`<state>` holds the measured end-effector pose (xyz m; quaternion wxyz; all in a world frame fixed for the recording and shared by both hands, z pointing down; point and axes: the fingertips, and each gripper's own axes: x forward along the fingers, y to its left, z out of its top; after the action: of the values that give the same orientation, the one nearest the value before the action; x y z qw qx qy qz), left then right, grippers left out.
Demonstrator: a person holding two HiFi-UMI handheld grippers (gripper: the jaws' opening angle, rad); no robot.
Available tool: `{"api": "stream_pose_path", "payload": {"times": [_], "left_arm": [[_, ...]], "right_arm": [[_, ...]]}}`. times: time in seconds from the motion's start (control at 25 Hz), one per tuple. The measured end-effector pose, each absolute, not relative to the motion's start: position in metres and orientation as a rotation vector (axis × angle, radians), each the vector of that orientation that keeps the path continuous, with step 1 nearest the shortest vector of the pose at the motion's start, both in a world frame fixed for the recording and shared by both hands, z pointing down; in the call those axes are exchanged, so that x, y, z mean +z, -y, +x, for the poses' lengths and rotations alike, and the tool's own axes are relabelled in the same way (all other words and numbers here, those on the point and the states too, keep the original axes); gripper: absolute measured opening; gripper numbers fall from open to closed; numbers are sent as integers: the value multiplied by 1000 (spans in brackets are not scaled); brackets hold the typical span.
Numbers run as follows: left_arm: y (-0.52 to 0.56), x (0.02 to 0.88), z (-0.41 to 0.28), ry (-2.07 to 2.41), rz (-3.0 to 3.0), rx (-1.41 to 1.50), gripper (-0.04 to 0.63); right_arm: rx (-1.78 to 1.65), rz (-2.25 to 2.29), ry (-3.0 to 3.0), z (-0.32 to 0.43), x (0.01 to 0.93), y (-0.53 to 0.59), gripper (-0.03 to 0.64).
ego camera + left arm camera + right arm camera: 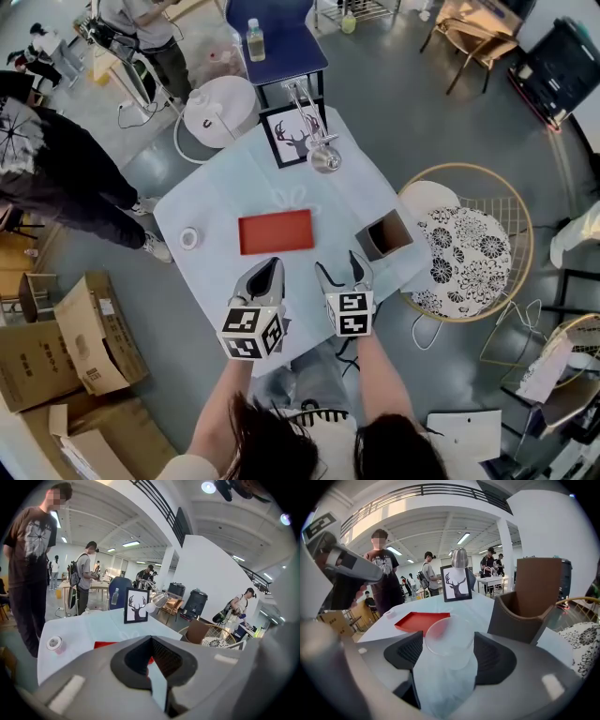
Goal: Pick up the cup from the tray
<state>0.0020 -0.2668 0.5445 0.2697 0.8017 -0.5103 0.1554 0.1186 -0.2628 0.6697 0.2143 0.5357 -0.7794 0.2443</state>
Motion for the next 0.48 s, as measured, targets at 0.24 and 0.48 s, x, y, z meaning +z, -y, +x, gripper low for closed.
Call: {"api": "stream_pose_path", "payload": {"times": [0.24,0.48], "left_arm": [[267,543,-2,1373,2167,413,0],[259,537,-9,1377,2168,407,0]], "right_arm": [[675,1520,2203,119,652,270,396],[675,1580,2233,130,618,265,407]]}}
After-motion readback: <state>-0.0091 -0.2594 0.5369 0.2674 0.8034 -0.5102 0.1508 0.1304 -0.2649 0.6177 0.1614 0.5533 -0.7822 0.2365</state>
